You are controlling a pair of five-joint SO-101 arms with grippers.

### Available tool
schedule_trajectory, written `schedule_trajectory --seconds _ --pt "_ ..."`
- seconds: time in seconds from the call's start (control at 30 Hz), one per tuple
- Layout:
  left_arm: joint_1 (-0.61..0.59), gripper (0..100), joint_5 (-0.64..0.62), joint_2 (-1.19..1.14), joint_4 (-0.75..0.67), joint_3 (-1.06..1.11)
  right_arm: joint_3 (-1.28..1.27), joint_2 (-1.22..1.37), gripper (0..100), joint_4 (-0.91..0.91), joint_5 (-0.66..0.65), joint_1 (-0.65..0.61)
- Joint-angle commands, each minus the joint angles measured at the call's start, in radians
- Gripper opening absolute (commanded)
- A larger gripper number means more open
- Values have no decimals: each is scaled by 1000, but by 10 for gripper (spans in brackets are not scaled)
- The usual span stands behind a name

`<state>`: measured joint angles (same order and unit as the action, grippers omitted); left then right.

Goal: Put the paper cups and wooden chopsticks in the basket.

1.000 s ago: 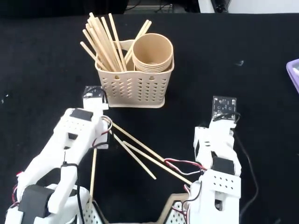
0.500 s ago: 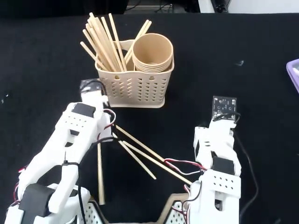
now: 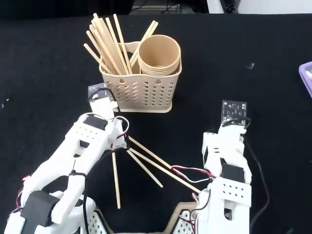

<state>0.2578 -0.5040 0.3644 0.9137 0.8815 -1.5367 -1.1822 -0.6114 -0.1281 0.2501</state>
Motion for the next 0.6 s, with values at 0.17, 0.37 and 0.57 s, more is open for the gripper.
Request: schedule_trajectory --seconds 0.17,0.37,0.57 --pt "-50 36 -141 17 -14 -5 7 -16 119 29 -3 12" --pt "-45 151 -149 17 -6 -8 5 -16 119 29 -3 12" --pt "-50 367 -199 17 138 -50 5 -16 119 29 -3 12"
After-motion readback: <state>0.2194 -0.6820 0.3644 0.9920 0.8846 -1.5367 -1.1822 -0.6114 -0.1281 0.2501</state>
